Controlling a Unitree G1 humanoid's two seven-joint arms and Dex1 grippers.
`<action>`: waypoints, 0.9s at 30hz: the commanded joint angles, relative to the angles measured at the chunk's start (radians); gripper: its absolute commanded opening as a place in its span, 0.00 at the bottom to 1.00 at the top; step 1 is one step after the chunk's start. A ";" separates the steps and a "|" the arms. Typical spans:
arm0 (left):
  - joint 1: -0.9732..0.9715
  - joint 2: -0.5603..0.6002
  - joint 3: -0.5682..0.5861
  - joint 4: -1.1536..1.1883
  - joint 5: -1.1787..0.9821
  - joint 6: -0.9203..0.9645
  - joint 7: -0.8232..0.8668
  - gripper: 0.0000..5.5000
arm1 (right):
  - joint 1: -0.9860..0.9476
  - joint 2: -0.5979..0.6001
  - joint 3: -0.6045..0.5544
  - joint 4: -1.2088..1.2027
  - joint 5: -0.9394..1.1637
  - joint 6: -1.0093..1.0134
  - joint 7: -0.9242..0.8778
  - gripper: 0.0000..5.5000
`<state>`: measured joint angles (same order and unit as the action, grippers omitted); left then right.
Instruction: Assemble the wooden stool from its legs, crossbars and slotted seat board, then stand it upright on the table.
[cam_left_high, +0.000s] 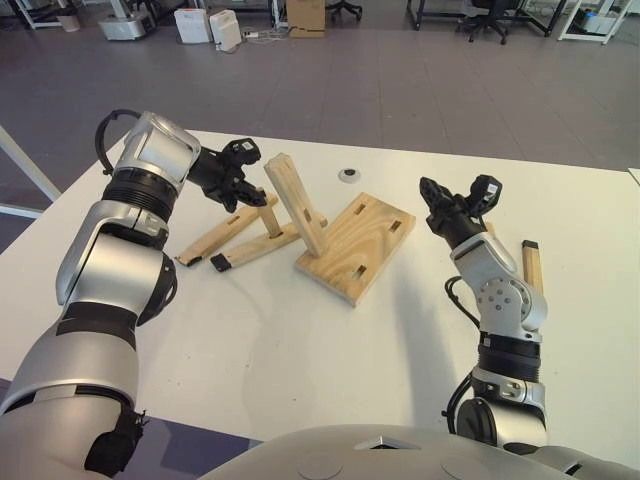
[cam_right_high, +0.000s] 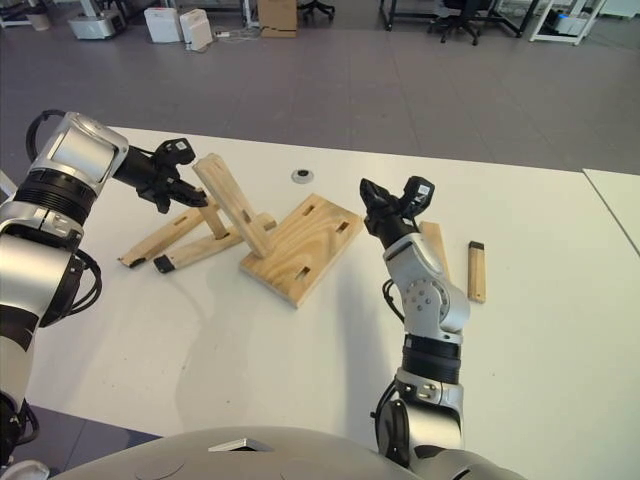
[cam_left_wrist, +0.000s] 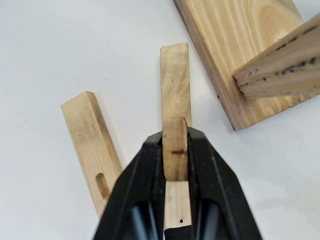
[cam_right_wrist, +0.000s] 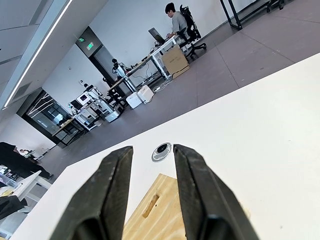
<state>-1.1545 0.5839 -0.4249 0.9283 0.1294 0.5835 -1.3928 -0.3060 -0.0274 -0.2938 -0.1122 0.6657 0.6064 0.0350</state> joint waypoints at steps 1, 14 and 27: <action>0.030 -0.034 0.002 0.026 0.013 0.007 0.011 0.07 | -0.002 0.002 0.000 -0.002 0.001 0.003 -0.010 0.27; 0.084 0.083 0.168 -0.303 -0.110 0.207 -0.004 0.21 | 0.029 0.010 -0.009 -0.043 0.014 0.019 -0.031 0.27; 0.402 0.217 0.163 -0.618 -0.116 0.160 0.116 0.56 | 0.009 -0.009 -0.005 -0.028 0.016 0.034 -0.018 0.27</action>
<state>-0.7815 0.7921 -0.2706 0.3179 0.0045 0.7877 -1.3139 -0.2801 -0.0323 -0.3013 -0.1368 0.6709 0.6268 0.0167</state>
